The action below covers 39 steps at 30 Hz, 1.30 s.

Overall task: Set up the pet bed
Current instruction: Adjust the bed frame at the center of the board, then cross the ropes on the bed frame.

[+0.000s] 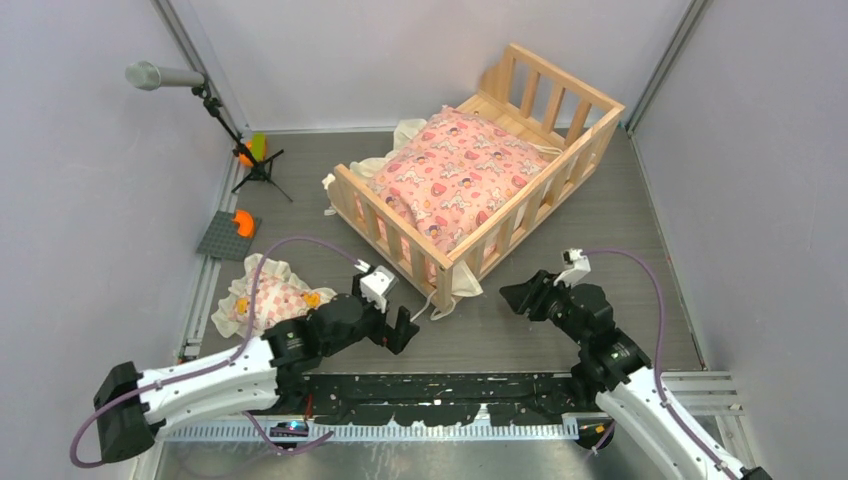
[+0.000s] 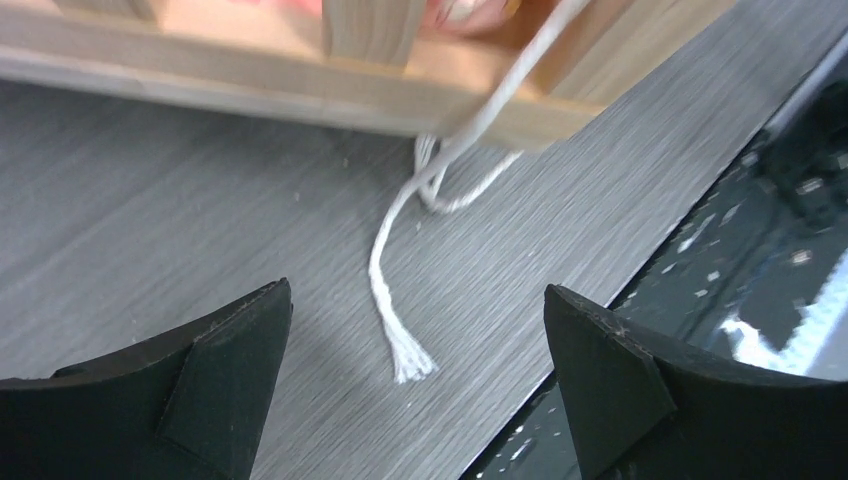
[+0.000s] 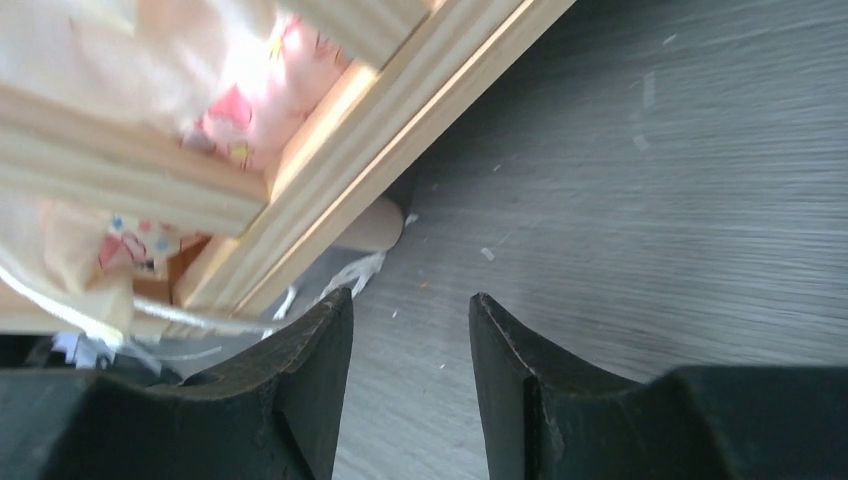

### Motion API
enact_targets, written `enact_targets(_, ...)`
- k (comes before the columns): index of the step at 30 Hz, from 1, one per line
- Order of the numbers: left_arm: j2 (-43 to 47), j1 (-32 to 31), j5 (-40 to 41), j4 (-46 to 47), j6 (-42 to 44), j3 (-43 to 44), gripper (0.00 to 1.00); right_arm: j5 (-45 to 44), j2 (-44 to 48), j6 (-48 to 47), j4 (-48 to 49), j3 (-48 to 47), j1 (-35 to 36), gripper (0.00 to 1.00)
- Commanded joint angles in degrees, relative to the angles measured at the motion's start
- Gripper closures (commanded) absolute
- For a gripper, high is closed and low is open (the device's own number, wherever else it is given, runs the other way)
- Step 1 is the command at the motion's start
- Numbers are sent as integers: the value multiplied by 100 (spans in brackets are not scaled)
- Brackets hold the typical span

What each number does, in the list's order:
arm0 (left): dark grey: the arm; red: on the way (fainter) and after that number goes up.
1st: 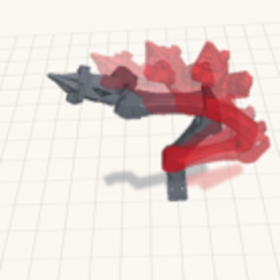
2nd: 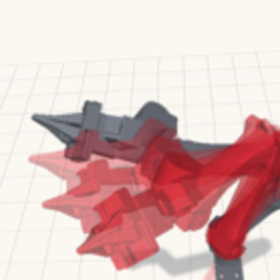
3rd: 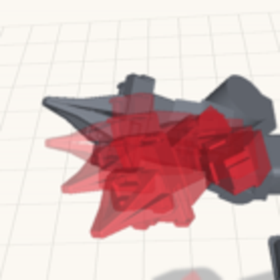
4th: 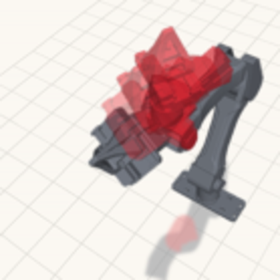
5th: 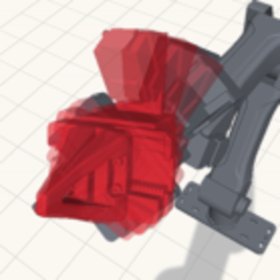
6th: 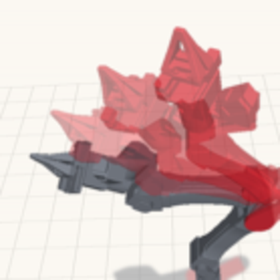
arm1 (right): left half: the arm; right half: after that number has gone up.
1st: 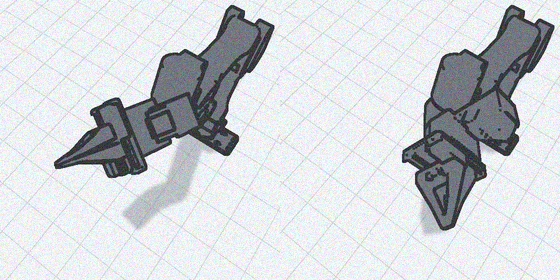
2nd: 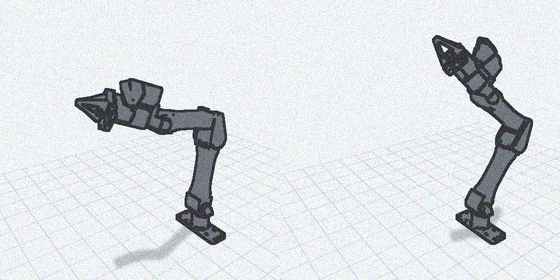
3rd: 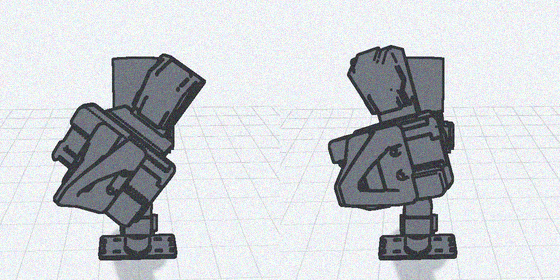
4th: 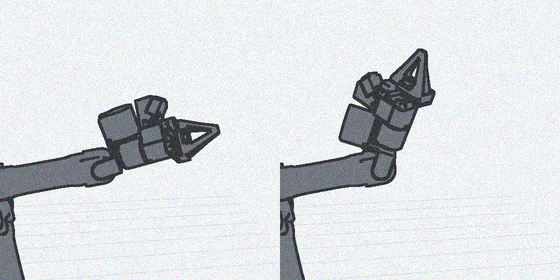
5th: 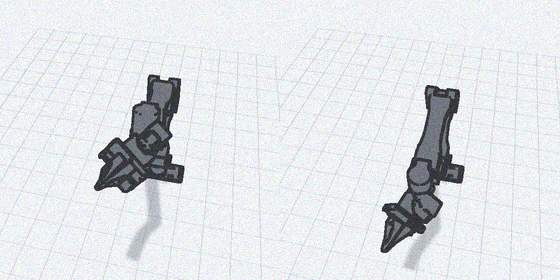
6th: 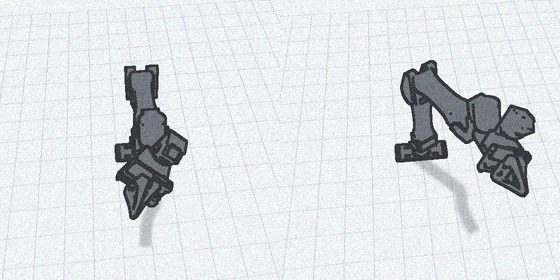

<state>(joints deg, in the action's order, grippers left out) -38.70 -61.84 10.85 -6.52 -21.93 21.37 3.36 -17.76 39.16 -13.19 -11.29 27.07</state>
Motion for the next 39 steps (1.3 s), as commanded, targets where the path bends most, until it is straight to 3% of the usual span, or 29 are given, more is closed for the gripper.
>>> enact_targets(1, -684, 19, 116, 1113, -165, -191, 1, 845, -449, -106, 1710, 433, 354, 48)
enact_targets(6, -1592, 16, 39, 2040, 87, -197, 3, 179, -1579, -305, 4194, 1090, 1480, 48)
enact_targets(10, -2015, 26, 13, 2405, 288, -192, 3, -416, -2788, -781, 4884, 888, 2374, 48)
enact_targets(16, -2266, 23, 302, 2805, 577, -217, 3, -796, -4547, -729, 6722, 940, 2669, 48)
enact_targets(23, -2233, 44, 306, 2847, 705, -246, 7, -920, -5795, -880, 8253, 772, 2975, 48)
enact_targets(33, -2282, 75, 435, 2797, 822, -238, 12, -970, -5918, -1116, 8528, 729, 3244, 49)
enact_targets(39, -2359, 102, 418, 2849, 848, -206, 13, -1367, -5932, -1245, 8427, 657, 3267, 56)
